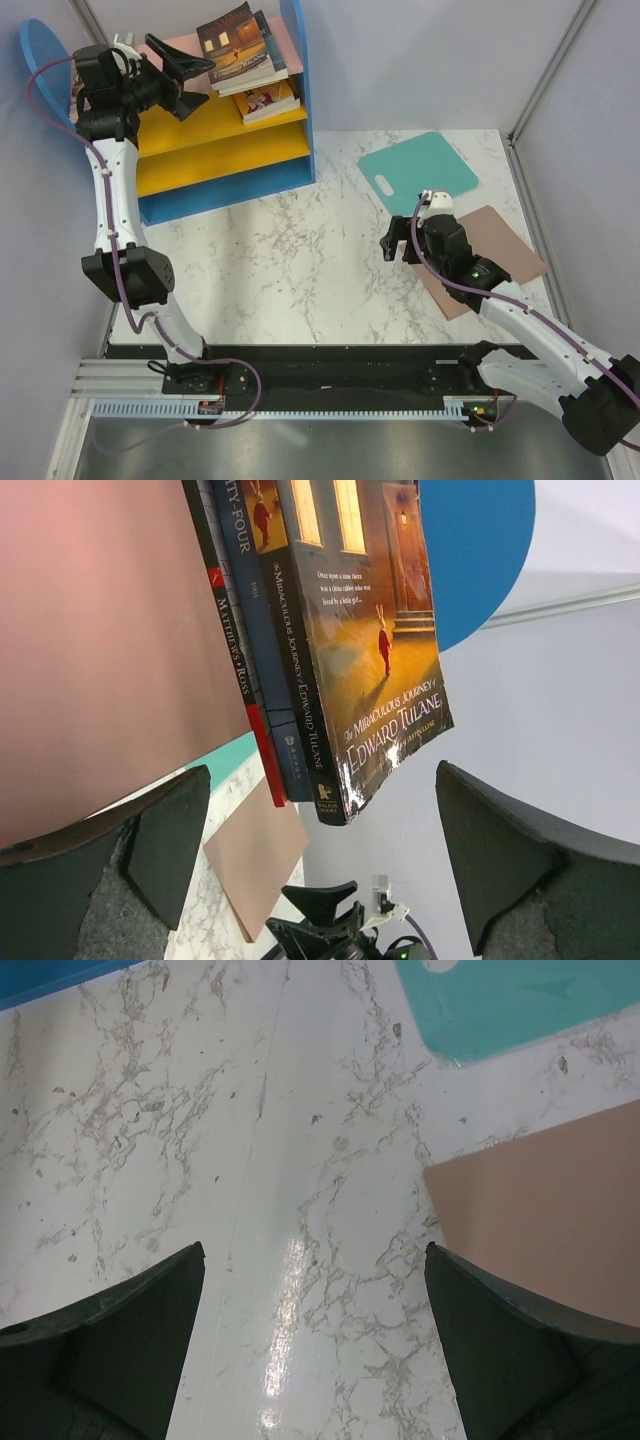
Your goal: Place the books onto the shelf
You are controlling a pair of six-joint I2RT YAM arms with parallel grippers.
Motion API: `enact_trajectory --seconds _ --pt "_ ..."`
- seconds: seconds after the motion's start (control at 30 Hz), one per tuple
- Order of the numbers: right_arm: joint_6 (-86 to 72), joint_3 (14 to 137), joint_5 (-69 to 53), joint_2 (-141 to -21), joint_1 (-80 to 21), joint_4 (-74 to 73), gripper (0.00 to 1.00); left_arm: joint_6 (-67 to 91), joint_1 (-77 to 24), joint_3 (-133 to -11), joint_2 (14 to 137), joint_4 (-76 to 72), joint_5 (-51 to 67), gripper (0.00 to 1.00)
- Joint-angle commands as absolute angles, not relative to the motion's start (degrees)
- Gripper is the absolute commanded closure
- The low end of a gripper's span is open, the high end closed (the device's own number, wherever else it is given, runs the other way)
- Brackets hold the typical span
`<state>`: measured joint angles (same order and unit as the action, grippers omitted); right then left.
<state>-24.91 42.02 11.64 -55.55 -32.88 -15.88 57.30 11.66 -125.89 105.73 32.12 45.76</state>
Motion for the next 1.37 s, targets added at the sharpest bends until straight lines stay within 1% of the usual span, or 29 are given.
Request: enact_trajectory --seconds 0.0,0.1,0.2,0.47,0.6,0.63,0.8,0.9,1.07,1.33 --pt "-25.66 42.01 11.34 -54.41 -33.05 -14.50 0.02 52.40 11.52 -124.72 103.98 33.49 46.50 0.00" --pt "-25.58 41.57 11.69 -54.05 -32.96 -14.59 0.02 48.79 11.51 -122.18 99.59 33.57 44.30 0.00" --pt "-25.75 41.05 12.39 -53.96 -32.96 -14.59 0.02 44.13 11.16 -116.91 92.83 33.66 41.93 0.00" --pt "-27.51 40.52 13.53 -57.38 -32.96 -14.41 0.02 29.81 7.83 -92.93 70.52 33.58 32.26 0.00" --pt "-28.56 40.25 14.41 -59.41 -33.05 -14.41 0.02 23.83 6.77 -80.36 64.36 34.36 28.13 0.00" --pt "-28.91 40.17 14.50 -59.85 -32.96 -14.41 0.02 22.77 6.51 -75.37 63.47 34.63 26.82 0.00" --pt "-28.92 40.43 14.77 -63.36 -32.96 -14.41 0.02 19.16 6.24 -61.21 60.39 35.07 21.98 0.00" --pt "-28.92 40.52 14.59 -65.39 -32.96 -14.33 0.02 18.54 6.24 -56.27 60.64 34.28 20.49 0.00" --pt "-28.83 40.25 14.24 -67.50 -32.96 -13.62 0.02 17.75 6.24 -53.53 62.93 32.79 19.16 0.00" --pt "-29.00 40.17 14.33 -69.34 -32.96 -12.66 0.02 16.09 6.24 -53.70 66.00 31.82 19.78 0.00"
